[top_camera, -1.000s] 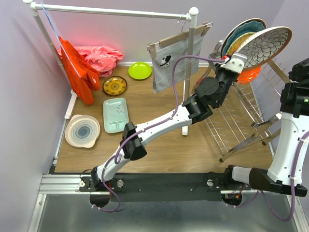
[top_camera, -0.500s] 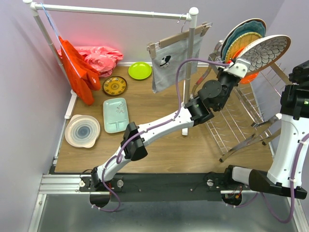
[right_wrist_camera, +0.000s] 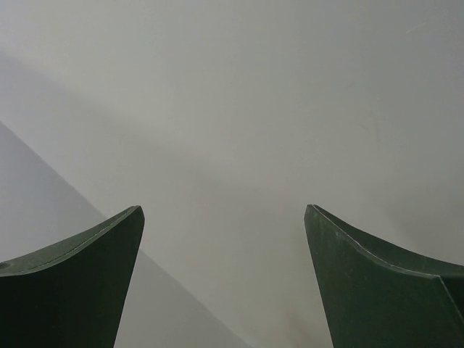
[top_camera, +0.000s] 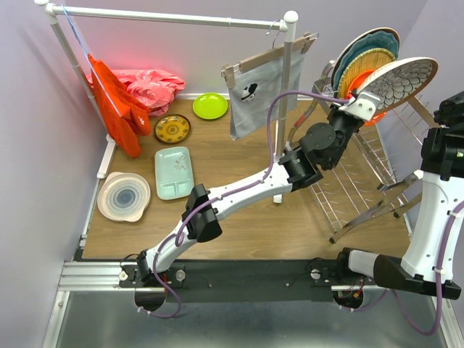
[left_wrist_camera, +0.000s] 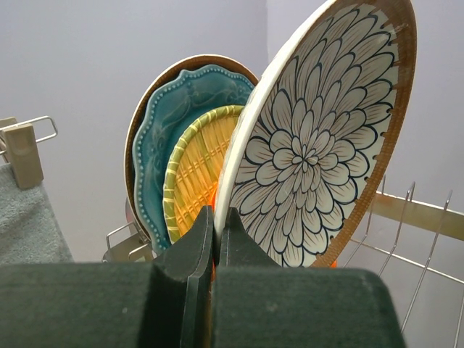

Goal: Load the plates into the dish rack
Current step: Insert the plate into the dish rack

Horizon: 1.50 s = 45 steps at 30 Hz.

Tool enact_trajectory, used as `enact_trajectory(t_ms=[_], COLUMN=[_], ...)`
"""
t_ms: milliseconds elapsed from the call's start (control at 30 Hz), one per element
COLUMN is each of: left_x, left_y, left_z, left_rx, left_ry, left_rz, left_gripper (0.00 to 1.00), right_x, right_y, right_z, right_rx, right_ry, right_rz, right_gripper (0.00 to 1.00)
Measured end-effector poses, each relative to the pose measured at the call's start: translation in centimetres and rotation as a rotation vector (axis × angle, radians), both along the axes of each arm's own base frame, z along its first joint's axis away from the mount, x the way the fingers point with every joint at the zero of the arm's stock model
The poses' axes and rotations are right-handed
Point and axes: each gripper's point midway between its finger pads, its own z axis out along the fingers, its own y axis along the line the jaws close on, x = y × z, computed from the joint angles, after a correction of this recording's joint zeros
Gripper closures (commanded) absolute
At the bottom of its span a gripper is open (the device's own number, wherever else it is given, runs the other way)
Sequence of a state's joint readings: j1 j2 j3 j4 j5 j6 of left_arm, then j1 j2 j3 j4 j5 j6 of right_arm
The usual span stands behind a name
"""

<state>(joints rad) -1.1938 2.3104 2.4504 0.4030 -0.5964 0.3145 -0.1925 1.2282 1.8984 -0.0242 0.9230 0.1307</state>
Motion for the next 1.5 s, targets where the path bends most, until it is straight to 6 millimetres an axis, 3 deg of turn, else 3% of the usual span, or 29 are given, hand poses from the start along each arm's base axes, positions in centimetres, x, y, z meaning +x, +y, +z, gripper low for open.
enact_trajectory(t_ms=[500, 1500], left_x=[0.3, 0.4], left_y=[-0.6, -0.9], left_z=[-1.5, -2.4], left_rx=[0.040, 0.045], left_ry=[0.003, 0.003], left_rz=[0.012, 0.029], left_gripper=[1.00, 1.00], right_x=[-0.1, -0.2], right_y=[-0.1, -0.1], right_z=[0.0, 0.2], right_rx=[0.000, 0.002], right_ry=[0.000, -0.016], right_rz=[-0.006, -0.002], right_gripper=[0.00, 0.00])
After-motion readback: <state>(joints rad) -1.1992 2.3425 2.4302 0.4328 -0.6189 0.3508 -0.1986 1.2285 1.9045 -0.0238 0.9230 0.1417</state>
